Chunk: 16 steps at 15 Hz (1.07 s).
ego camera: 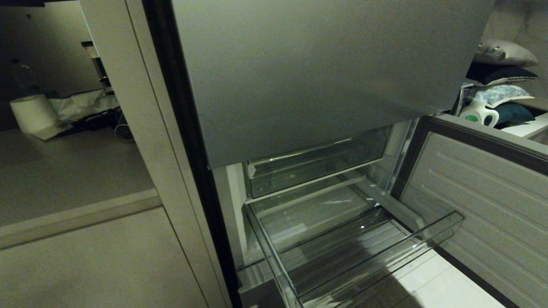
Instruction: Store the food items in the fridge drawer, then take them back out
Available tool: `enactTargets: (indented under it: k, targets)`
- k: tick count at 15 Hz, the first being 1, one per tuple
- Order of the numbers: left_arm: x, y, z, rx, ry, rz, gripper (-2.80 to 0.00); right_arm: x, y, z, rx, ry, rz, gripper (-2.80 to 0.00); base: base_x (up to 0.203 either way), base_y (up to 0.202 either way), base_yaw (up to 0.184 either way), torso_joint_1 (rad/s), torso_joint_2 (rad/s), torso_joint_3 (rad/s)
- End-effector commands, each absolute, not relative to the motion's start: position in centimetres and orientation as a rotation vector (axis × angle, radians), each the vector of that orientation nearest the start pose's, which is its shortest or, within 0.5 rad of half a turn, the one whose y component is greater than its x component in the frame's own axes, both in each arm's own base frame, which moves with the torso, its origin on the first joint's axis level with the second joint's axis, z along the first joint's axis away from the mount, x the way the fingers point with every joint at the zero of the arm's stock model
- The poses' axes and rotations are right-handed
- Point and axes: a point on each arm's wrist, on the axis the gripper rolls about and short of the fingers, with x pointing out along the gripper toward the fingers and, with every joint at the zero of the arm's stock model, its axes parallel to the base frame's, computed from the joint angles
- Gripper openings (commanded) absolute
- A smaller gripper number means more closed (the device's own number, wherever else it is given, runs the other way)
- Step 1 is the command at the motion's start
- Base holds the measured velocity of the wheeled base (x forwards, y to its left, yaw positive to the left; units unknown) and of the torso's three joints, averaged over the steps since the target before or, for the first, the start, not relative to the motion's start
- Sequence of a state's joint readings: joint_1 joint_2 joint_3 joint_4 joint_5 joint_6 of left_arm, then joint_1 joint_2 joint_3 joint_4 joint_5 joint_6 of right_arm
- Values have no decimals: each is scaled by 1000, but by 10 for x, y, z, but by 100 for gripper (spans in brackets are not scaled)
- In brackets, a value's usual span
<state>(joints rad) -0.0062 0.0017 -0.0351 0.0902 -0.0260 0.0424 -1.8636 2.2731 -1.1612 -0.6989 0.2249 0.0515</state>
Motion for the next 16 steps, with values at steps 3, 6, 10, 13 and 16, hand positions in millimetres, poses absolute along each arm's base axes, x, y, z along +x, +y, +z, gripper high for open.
enactTargets:
  k: [3, 6, 10, 13, 16]
  targets:
    - [-26, 0, 76, 42, 58, -33, -280, -111, -425, 39, 479, 214, -1540, -280, 0, 0, 0, 0, 0, 0]
    - [-26, 0, 76, 42, 58, -33, -280, -100, -429, 38, 464, 211, -1517, -280, 0, 0, 0, 0, 0, 0]
    - [-26, 0, 76, 42, 58, -33, -280, -94, -430, 35, 467, 219, -1503, 0, 0, 0, 0, 0, 0, 0]
    - [-26, 0, 76, 42, 58, -33, -280, -95, -430, 40, 459, 210, -1508, 0, 0, 0, 0, 0, 0, 0]
    - [-26, 0, 76, 42, 58, -33, -280, -95, -428, 45, 452, 206, -1512, 0, 0, 0, 0, 0, 0, 0]
